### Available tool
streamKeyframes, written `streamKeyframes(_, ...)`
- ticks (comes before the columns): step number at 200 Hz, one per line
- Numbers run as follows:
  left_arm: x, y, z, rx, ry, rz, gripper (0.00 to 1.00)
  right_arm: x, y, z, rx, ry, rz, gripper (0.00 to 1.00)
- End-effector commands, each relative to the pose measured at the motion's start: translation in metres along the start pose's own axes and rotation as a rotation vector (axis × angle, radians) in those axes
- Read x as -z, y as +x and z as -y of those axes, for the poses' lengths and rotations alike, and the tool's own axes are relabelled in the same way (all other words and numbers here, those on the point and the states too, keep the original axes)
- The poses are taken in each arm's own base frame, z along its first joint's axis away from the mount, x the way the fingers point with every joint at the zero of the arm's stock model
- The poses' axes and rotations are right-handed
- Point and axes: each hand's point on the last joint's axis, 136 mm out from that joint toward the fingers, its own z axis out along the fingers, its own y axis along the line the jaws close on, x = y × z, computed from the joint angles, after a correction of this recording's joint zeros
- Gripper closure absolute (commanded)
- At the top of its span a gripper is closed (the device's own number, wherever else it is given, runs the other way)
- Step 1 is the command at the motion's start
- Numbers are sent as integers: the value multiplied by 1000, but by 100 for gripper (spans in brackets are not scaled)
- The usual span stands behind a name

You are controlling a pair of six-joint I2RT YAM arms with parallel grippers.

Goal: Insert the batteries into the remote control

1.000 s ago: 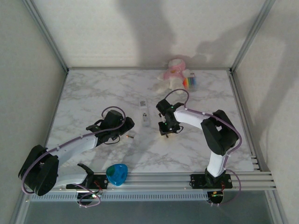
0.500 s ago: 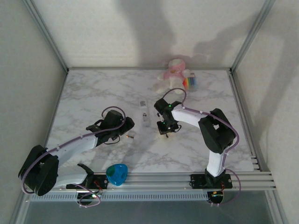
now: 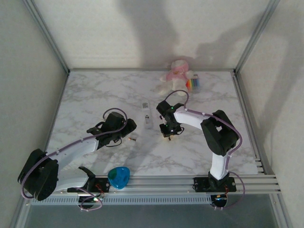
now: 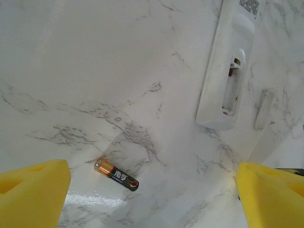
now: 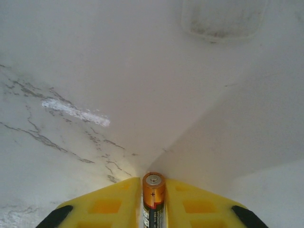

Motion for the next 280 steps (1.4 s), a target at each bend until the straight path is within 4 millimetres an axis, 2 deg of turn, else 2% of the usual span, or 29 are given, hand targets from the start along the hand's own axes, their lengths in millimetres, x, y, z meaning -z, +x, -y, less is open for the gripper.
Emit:
streamKeyframes(1,2,0,-2,-24,-10,11,10,3,-1,-2,17,17,-8,77)
streamKeyframes(11,2,1,-2,-26,-11,11,10,3,-3,-2,18,20,-6,73)
streamKeyframes(45,2,1,-3,-27,-13,10,10,1,-9,-3,22,18,4,74)
streamKeyframes(69,2,1,-3,-27,-14,10,10,-2,-9,-3,24,19,-1,78)
streamKeyframes(89,2,0,-3,-29,-15,11,7,-3,-8,-3,23,18,-1,88)
streamKeyframes(110,0,0,-4,-32,-25,13,1,0,-9,-3,23,17,9,88)
streamKeyframes(140,-2,-7,-3,-41,-52,37,0,10,-14,-4,15,12,45,89)
streamKeyframes(165,-2,-22,-6,-46,-108,96,0,21,-21,-6,6,5,86,90)
streamKeyframes(212,11,-68,-17,-13,-155,216,1,39,-40,-13,-15,-18,158,90)
streamKeyframes(254,25,-104,-34,20,-156,259,0,59,-70,-25,-39,-49,238,91)
streamKeyframes(280,32,-114,-32,12,-125,269,0,69,-90,-34,-58,-70,293,91)
